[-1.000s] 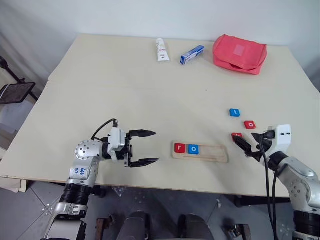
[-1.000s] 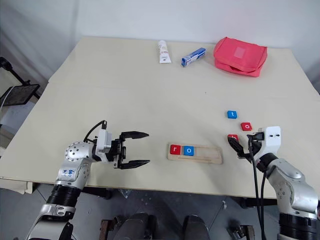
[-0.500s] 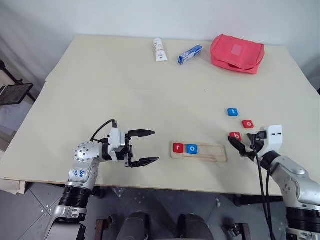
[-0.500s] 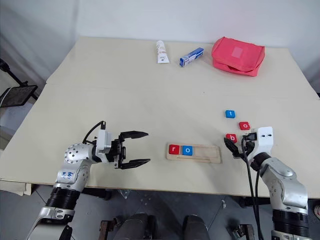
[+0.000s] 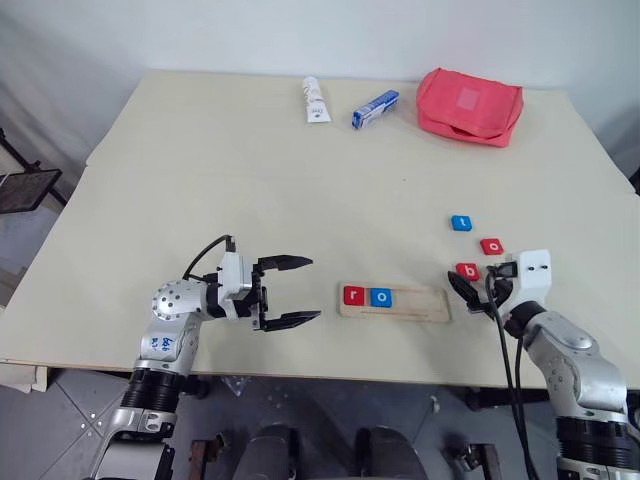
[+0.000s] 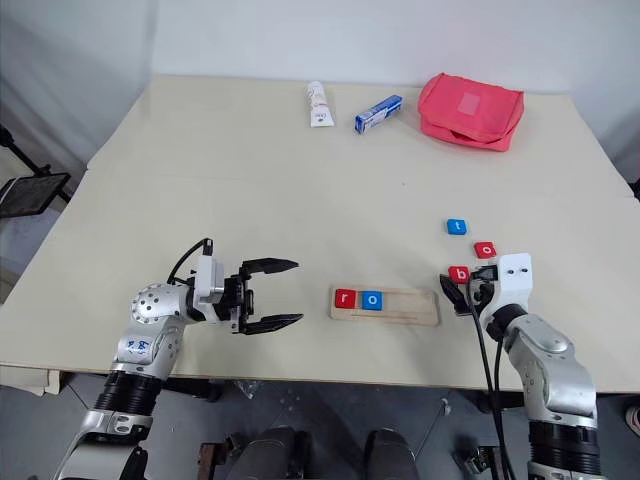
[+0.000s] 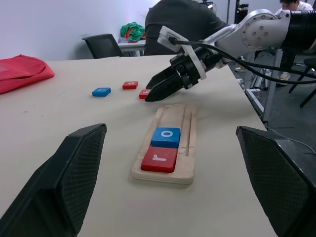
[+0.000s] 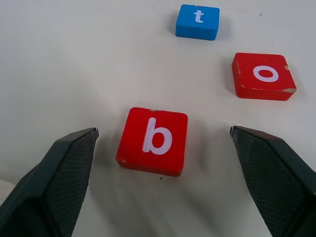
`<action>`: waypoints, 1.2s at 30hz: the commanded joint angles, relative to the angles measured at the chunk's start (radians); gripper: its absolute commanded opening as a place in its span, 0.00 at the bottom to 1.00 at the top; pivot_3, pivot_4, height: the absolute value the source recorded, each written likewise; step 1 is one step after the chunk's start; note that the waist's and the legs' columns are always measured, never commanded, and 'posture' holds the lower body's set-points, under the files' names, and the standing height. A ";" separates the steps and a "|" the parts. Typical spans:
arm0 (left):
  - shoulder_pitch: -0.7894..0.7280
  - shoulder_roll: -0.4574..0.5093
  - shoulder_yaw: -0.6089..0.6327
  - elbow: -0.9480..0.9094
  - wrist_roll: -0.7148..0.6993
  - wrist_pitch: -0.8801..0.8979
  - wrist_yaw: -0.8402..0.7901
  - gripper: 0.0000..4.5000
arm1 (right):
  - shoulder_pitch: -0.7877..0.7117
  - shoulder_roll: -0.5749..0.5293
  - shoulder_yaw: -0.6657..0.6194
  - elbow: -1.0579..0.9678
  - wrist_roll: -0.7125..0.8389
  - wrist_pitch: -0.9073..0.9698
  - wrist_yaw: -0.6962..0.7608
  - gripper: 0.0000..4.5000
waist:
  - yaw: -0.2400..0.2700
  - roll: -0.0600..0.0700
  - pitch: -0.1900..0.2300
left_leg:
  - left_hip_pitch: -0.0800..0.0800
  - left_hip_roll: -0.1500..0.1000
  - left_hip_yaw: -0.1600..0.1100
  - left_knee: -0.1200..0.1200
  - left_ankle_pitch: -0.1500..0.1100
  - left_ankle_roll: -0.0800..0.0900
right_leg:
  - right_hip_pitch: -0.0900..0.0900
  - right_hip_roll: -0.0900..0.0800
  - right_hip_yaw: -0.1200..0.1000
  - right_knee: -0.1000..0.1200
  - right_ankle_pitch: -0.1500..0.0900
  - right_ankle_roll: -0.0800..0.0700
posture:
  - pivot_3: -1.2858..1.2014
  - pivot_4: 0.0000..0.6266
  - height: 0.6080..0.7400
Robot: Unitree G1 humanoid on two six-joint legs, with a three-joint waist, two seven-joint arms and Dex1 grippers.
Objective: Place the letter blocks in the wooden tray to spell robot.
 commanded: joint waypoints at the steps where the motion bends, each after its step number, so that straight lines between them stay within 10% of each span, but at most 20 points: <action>1: -0.014 -0.007 -0.005 -0.006 -0.003 -0.012 0.007 1.00 | 0.033 0.030 0.026 -0.014 -0.016 0.008 -0.024 0.79 | -0.003 0.000 0.000 | 0.000 0.000 0.000 0.000 0.000 0.000 | 0.000 0.000 0.000 0.000 0.000 0.000 | 0.52 0.24 1.00; 8: -0.022 -0.008 -0.005 0.012 -0.008 -0.016 -0.007 1.00 | 0.043 0.061 0.012 -0.071 -0.054 -0.023 -0.088 0.32 | -0.005 0.000 0.000 | 0.000 0.000 0.000 0.000 0.000 0.000 | 0.000 0.000 0.001 0.000 0.000 0.000 | 0.52 0.24 1.00; 23: -0.069 0.046 0.040 0.242 -0.054 -0.119 -0.257 1.00 | 0.302 0.159 -0.039 -0.508 -0.021 0.130 -0.244 0.33 | -0.003 0.001 0.000 | 0.000 -0.001 0.000 -0.001 0.000 0.000 | -0.001 0.000 0.001 0.000 0.000 0.000 | 0.52 0.24 1.00; 36: -0.081 0.047 0.049 0.254 -0.064 -0.124 -0.287 1.00 | 0.350 0.224 -0.013 -0.490 -0.037 0.089 -0.254 0.40 | -0.004 0.001 0.000 | 0.000 -0.002 0.000 -0.001 0.000 0.000 | -0.002 0.000 0.003 0.001 0.000 0.000 | 0.52 0.24 1.00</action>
